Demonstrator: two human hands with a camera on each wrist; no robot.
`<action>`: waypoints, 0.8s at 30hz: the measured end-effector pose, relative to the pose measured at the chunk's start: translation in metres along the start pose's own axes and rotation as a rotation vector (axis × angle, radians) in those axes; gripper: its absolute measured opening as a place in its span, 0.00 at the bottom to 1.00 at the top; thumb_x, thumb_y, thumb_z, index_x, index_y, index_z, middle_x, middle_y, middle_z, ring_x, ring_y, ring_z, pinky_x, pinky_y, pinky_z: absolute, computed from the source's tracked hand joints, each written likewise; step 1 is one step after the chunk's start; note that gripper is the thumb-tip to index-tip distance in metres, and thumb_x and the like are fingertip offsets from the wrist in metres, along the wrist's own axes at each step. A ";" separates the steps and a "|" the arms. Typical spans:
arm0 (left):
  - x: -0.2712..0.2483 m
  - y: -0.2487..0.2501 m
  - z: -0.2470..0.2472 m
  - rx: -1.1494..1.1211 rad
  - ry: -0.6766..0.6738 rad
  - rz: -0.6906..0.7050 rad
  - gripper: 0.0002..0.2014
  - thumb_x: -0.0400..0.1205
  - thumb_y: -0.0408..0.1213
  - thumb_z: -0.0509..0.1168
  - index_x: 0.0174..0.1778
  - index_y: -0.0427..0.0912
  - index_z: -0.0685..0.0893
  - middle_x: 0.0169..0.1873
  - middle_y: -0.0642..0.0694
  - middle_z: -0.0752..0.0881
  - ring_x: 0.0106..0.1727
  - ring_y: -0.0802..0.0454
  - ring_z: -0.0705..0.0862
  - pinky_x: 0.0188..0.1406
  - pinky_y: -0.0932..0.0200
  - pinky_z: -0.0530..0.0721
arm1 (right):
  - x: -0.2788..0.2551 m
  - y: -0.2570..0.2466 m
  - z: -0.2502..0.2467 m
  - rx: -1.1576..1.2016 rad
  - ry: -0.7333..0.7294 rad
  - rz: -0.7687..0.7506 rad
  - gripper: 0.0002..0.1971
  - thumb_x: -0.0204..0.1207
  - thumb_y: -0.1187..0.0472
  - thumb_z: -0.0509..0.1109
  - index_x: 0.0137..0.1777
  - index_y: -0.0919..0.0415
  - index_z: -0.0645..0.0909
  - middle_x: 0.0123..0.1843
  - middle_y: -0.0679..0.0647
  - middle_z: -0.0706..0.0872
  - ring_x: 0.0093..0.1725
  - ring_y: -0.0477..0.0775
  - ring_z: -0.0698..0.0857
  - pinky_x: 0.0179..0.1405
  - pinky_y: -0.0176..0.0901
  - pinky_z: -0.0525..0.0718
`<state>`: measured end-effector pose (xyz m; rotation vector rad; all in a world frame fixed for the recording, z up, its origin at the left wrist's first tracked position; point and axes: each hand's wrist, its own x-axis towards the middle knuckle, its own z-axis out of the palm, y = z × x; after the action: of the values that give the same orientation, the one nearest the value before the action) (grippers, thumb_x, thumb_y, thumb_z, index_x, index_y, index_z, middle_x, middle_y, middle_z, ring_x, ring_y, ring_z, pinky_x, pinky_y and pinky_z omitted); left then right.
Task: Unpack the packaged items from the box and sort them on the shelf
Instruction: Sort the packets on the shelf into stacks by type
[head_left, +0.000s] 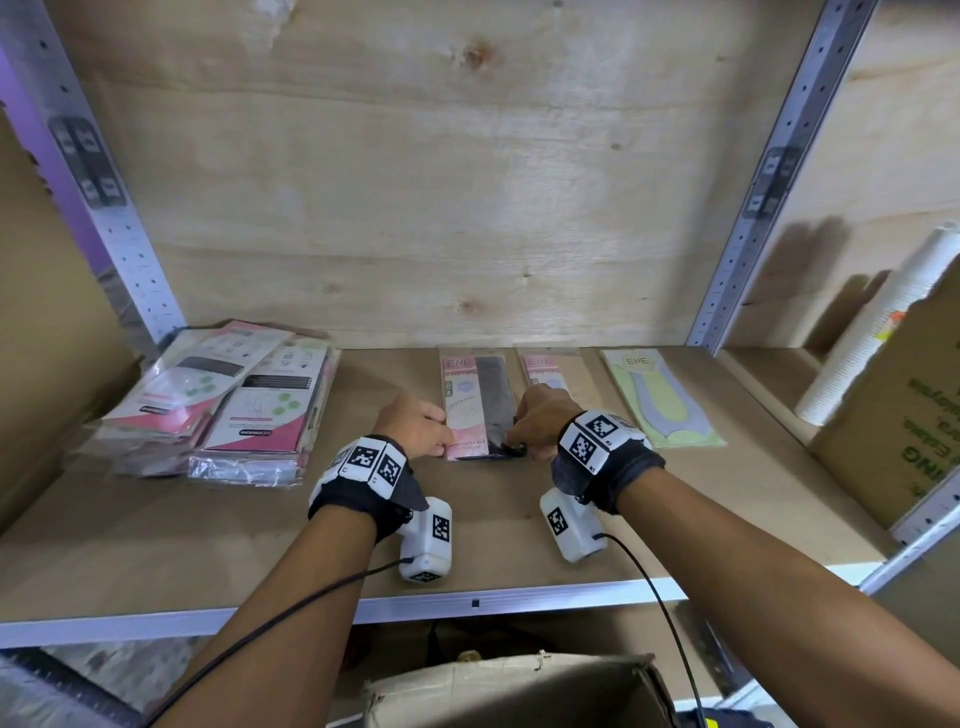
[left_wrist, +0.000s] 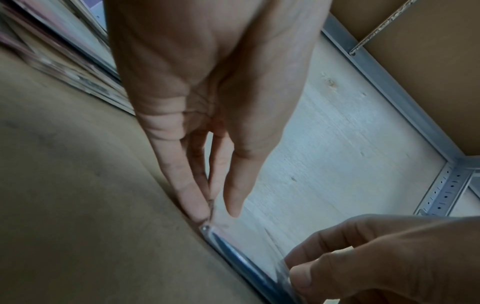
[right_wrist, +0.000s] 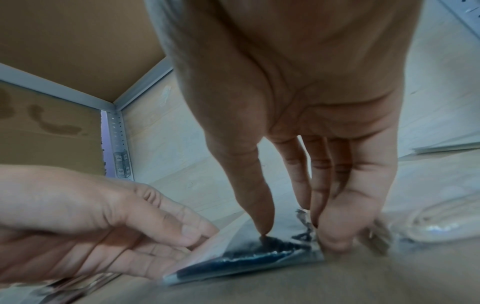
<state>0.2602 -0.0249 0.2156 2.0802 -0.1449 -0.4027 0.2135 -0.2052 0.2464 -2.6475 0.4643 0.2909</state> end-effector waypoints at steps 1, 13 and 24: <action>-0.002 0.002 -0.002 0.029 0.033 0.004 0.09 0.75 0.26 0.77 0.50 0.36 0.89 0.53 0.38 0.90 0.47 0.43 0.92 0.53 0.48 0.91 | 0.000 0.000 0.000 -0.009 0.005 -0.010 0.15 0.72 0.55 0.78 0.45 0.62 0.76 0.48 0.60 0.78 0.44 0.58 0.81 0.35 0.42 0.79; -0.023 -0.013 -0.094 -0.148 0.497 0.049 0.05 0.73 0.37 0.71 0.32 0.50 0.89 0.38 0.49 0.92 0.44 0.41 0.92 0.54 0.45 0.91 | 0.003 -0.059 0.020 0.333 -0.028 -0.359 0.07 0.77 0.58 0.75 0.53 0.58 0.84 0.41 0.56 0.88 0.32 0.49 0.85 0.29 0.36 0.79; -0.061 -0.064 -0.178 -0.138 0.671 0.005 0.10 0.73 0.39 0.68 0.26 0.55 0.88 0.41 0.42 0.93 0.51 0.35 0.90 0.57 0.40 0.89 | 0.021 -0.177 0.092 0.690 -0.197 -0.221 0.15 0.79 0.54 0.74 0.39 0.63 0.76 0.32 0.58 0.77 0.24 0.56 0.82 0.27 0.48 0.84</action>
<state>0.2601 0.1687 0.2584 1.9689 0.2688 0.2916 0.2864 -0.0193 0.2270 -1.9488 0.1595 0.2598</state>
